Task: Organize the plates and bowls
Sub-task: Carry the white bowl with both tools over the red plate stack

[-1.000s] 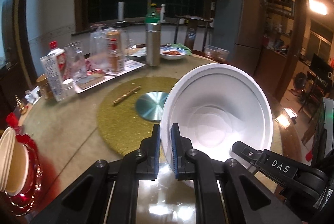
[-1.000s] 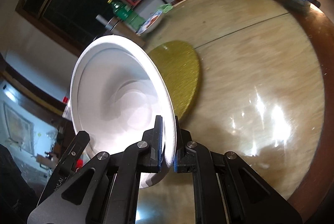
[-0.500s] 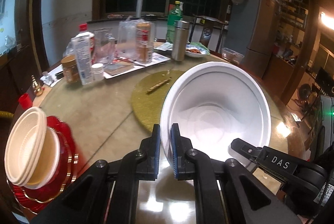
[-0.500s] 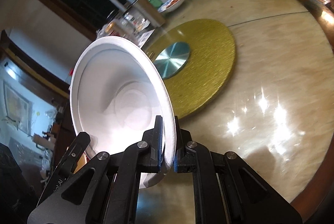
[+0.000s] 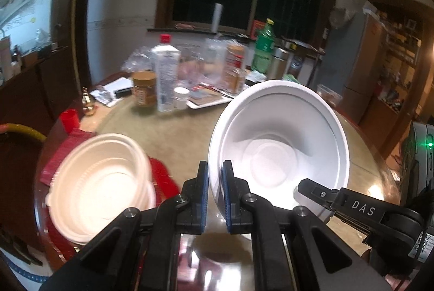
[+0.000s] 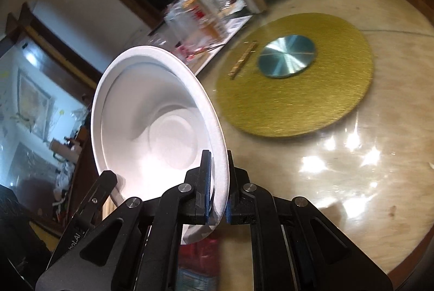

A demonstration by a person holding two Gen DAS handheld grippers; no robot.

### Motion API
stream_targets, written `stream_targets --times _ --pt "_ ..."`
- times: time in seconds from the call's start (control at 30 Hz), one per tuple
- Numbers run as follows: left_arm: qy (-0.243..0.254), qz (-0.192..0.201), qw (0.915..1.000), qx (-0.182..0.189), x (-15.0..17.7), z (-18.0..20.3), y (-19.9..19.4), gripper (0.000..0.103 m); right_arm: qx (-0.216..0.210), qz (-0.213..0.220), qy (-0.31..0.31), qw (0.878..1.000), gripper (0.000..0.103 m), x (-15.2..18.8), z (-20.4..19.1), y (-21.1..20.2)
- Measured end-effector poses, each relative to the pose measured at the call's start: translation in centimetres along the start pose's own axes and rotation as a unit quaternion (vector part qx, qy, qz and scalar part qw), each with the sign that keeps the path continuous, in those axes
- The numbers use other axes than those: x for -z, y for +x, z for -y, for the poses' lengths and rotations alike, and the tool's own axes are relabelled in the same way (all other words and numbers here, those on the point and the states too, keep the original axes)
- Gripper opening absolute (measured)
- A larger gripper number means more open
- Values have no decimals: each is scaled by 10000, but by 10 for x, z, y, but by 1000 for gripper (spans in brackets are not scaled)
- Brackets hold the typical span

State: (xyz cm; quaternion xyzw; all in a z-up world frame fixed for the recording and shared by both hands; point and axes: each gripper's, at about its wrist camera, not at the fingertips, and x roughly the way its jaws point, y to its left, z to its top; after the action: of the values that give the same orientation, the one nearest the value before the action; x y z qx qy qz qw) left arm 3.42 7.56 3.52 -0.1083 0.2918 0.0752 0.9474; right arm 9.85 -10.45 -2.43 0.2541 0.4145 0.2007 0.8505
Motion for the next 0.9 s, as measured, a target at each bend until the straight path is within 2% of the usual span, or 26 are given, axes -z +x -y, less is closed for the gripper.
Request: stream_targets --times 0.37,0.6,0.9 --pt "-478 452 9969 -433 -14 -68 -39 8 -471 -221 -756 9958 8 6 -83 19" --pt "-783 467 9926 -798 -13 -109 -47 8 -599 -650 -1296 9876 8 21 -134 44" --pt "-1043 265 9898 -935 -1 -136 -47 9 -572 -1168 -1659 9775 9 32 -161 68"
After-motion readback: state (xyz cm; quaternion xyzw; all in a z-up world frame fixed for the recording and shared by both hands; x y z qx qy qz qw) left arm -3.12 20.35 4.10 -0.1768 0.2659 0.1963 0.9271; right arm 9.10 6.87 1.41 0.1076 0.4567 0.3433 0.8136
